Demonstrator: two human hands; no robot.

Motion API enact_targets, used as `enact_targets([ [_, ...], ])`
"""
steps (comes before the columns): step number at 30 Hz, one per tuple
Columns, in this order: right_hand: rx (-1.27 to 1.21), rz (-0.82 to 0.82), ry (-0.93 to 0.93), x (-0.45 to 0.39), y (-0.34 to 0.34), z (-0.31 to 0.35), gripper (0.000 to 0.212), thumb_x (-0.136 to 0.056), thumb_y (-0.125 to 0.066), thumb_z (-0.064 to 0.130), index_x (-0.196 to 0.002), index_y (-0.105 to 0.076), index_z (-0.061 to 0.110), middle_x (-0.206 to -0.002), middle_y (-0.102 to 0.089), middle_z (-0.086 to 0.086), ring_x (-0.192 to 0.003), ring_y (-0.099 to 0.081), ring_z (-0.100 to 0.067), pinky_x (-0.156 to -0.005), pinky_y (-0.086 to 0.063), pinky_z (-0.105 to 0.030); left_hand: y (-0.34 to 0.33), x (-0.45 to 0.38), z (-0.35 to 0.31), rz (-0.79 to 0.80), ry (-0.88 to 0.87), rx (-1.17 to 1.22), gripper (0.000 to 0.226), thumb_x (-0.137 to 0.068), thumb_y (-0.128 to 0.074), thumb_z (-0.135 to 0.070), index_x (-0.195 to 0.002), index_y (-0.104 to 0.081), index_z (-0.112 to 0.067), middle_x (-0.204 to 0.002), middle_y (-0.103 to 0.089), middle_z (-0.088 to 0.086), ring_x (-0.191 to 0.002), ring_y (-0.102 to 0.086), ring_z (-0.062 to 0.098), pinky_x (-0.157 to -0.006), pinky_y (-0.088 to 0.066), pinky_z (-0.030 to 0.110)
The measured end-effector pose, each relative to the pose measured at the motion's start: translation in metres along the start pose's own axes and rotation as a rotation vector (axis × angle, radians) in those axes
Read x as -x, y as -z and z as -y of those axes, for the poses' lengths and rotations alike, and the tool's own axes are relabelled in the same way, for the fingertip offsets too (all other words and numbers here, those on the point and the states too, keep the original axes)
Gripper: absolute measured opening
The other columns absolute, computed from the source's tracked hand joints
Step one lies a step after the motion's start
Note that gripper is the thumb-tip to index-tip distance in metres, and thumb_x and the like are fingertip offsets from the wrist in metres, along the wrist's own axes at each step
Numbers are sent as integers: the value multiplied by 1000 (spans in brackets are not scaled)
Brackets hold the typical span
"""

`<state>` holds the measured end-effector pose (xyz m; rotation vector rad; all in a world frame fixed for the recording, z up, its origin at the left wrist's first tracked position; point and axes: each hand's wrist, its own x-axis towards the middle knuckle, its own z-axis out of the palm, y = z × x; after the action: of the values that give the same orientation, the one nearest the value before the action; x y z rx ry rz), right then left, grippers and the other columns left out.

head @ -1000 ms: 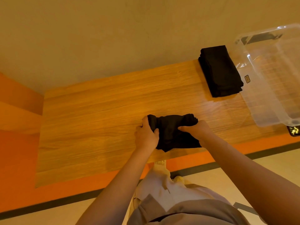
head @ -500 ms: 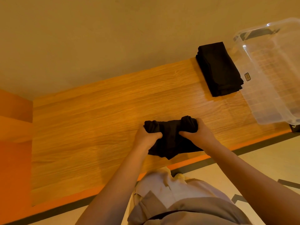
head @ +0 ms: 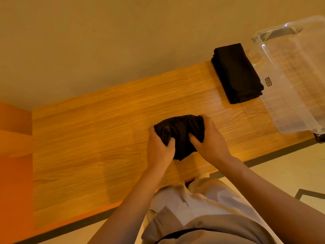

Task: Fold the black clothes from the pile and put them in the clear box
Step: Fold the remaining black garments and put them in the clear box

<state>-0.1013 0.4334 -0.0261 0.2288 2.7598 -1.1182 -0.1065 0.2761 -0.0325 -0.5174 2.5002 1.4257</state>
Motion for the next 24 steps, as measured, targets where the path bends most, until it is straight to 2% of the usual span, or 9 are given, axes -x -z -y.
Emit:
enact_targets([
  [2,-18,-1,28,1,2,2,69,-89,-62,34,-146,-24,21,-133,-47,-5,-116,-53,-22,-85,-54,-41,2,1,-3,-13,-41,28,57,-85,-65,-15,-134,-36,-15,-122,-54,1,-111,-57,20,-84,-53,31],
  [7,-89,-18,103,-2,12,4,66,-91,-62,29,-146,-27,20,-134,-47,-3,-118,-52,-19,-90,-52,-36,2,3,-10,-61,-150,85,57,-84,-68,-14,-134,-40,-17,-123,-53,-3,-112,-54,12,-89,-49,24],
  [11,-163,-71,178,-13,27,3,63,-91,-63,23,-145,-32,18,-133,-49,-2,-120,-50,-14,-93,-47,-26,-5,1,-29,-138,-229,146,53,-84,-69,-11,-124,-39,-29,-115,-50,-12,-108,-50,3,-83,-42,6],
  [13,-171,-95,226,-22,38,2,62,-90,-64,22,-144,-33,18,-132,-50,-1,-118,-49,-9,-90,-43,-16,-12,0,-42,-171,-249,171,55,-85,-68,-10,-124,-37,-31,-114,-49,-15,-109,-48,0,-86,-42,5],
  [14,-178,-103,246,-27,44,0,61,-90,-64,21,-144,-34,18,-133,-50,-1,-118,-48,-7,-90,-42,-14,-17,-1,-50,-188,-249,175,56,-85,-68,-10,-129,-38,-28,-117,-49,-14,-111,-48,2,-90,-43,9],
  [16,-177,-114,282,-38,58,-5,60,-90,-64,21,-143,-35,17,-134,-49,-1,-120,-47,-8,-95,-43,-19,-30,-3,-64,-221,-250,174,60,-85,-68,-9,-136,-39,-17,-126,-50,-6,-118,-49,8,-97,-45,21],
  [18,-146,-129,313,-49,75,-11,61,-91,-63,21,-144,-34,17,-133,-49,-2,-123,-46,-13,-100,-44,-29,-44,-4,-81,-256,-260,172,62,-85,-68,-10,-139,-37,-14,-131,-50,0,-121,-49,11,-100,-45,26],
  [21,-121,-172,360,-64,106,-22,61,-92,-62,20,-145,-33,15,-133,-49,-4,-122,-46,-15,-100,-43,-31,-68,-5,-113,-302,-309,184,60,-85,-68,-10,-136,-39,-15,-128,-51,-3,-117,-49,6,-97,-44,17],
  [24,-123,-227,395,-80,140,-36,59,-92,-61,20,-145,-34,17,-133,-50,-3,-120,-47,-14,-99,-44,-30,-94,-5,-149,-317,-366,214,56,-85,-68,-10,-126,-37,-33,-120,-51,-13,-108,-50,-5,-90,-43,7],
])
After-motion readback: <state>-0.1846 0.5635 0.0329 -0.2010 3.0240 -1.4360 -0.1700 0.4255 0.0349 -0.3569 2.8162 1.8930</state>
